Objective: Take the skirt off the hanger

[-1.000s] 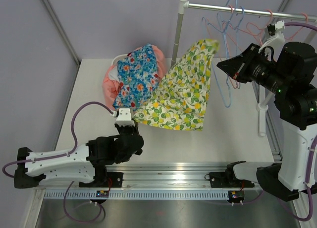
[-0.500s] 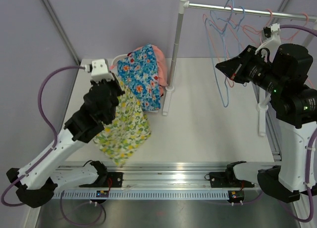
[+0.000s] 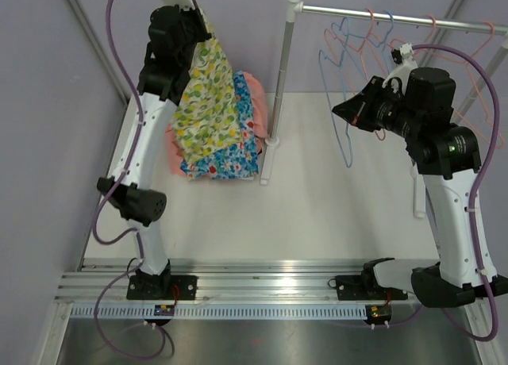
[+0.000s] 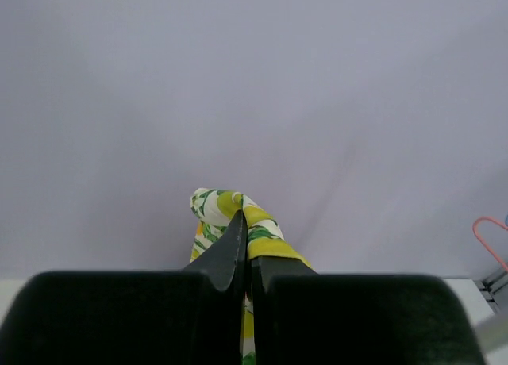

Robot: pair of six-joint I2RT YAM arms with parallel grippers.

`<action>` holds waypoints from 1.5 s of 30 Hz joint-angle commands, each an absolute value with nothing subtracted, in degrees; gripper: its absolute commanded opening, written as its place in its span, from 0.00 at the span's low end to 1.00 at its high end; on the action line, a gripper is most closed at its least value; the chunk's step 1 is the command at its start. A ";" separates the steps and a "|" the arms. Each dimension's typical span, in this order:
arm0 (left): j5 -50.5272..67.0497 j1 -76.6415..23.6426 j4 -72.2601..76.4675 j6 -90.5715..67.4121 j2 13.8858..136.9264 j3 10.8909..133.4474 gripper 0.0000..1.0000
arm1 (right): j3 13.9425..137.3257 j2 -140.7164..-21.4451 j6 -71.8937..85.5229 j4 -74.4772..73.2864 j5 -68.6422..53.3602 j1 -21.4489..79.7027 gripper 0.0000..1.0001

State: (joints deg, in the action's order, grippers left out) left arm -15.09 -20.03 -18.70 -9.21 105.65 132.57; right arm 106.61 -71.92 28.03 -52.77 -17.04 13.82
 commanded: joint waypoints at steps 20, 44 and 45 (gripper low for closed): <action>-19.07 -19.33 -7.17 -26.36 77.92 66.83 0.99 | 119.53 -82.35 26.98 -45.00 -14.33 13.62 0.00; -22.04 -24.96 -28.40 -31.28 45.94 44.91 0.99 | 113.47 -88.51 31.91 -37.62 -17.84 8.26 0.11; -23.28 -24.87 -27.95 -31.72 47.53 45.17 0.99 | 113.55 -88.24 31.56 -38.31 -18.10 8.26 0.21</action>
State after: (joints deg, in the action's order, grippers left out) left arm -19.03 -24.91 -30.55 -28.49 43.33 45.47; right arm 113.86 -91.96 31.29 -40.12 -16.03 8.45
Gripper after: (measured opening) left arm 0.987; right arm 0.116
